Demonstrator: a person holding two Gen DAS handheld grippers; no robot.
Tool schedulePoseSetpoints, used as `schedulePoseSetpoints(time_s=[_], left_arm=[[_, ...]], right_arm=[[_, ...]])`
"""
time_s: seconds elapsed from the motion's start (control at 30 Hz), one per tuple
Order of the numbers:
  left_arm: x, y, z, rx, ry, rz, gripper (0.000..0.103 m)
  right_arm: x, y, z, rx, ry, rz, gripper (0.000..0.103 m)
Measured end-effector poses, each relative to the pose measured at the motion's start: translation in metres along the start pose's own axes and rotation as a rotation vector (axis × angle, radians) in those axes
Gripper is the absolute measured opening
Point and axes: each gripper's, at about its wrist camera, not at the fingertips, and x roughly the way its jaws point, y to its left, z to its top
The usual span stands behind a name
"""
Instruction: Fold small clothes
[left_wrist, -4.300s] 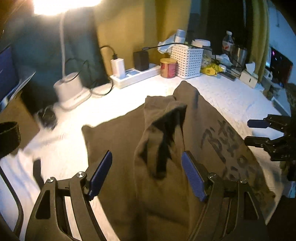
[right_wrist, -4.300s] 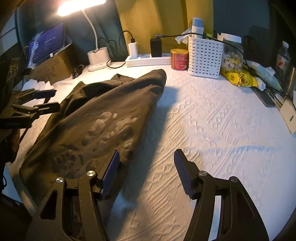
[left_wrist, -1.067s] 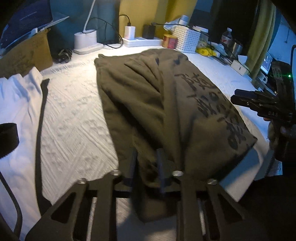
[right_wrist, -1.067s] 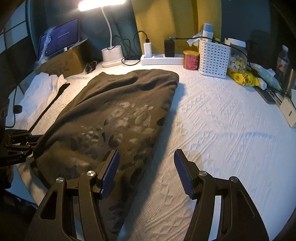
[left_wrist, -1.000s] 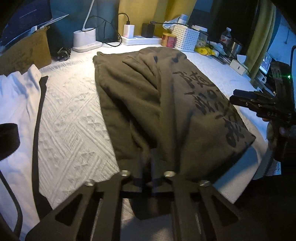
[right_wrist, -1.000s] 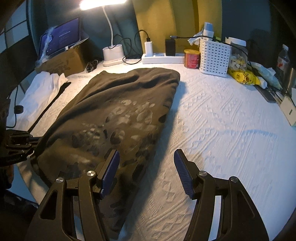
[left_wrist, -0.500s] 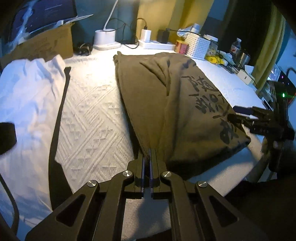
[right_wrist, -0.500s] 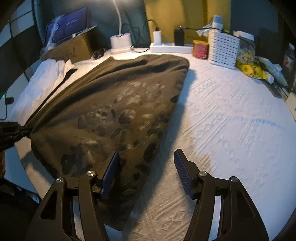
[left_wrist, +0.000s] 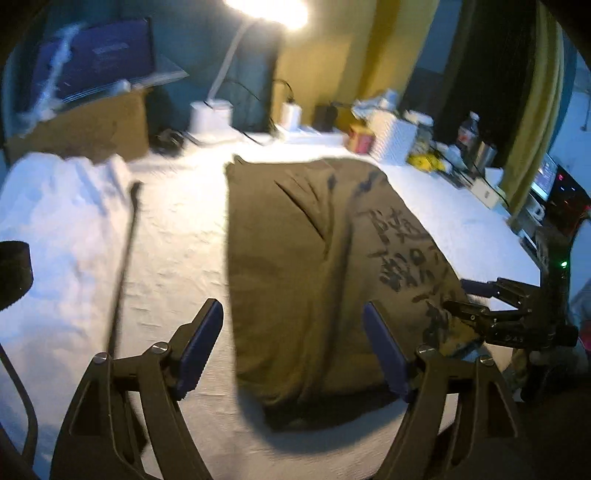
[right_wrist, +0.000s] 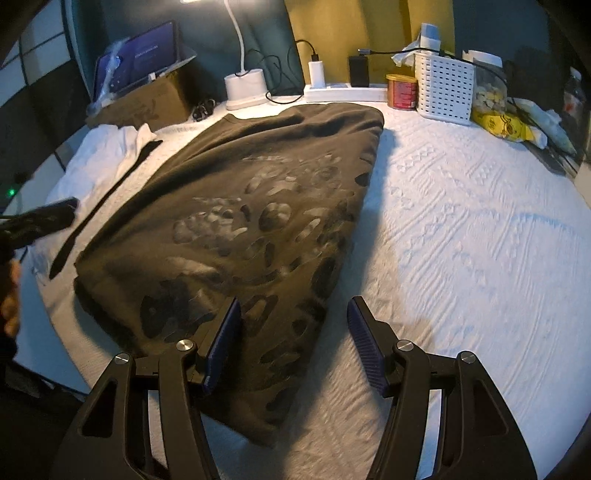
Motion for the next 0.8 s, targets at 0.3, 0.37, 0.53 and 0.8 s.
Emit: schedulePoseSetpoints(time_s=[0.3, 0.37, 0.53, 0.8], left_arm=[[0.025, -0.025, -0.018, 0.103, 0.13, -0.059, 0.003], [0.017, -0.025, -0.016, 0.098, 0.129, -0.069, 0.003], [0.009, -0.03, -0.023, 0.124, 0.165, -0.092, 0.002], [0.014, -0.03, -0.029, 0.114, 0.249, -0.128, 0.006]], right_arm=[[-0.013, 0.006, -0.019, 0.015, -0.033, 0.009, 0.023], [-0.014, 0.008, -0.022, 0.001, -0.028, 0.017, 0.011], [-0.022, 0.01, -0.026, -0.033, -0.013, 0.015, 0.008], [-0.029, 0.007, -0.033, -0.04, 0.033, 0.036, 0.009]])
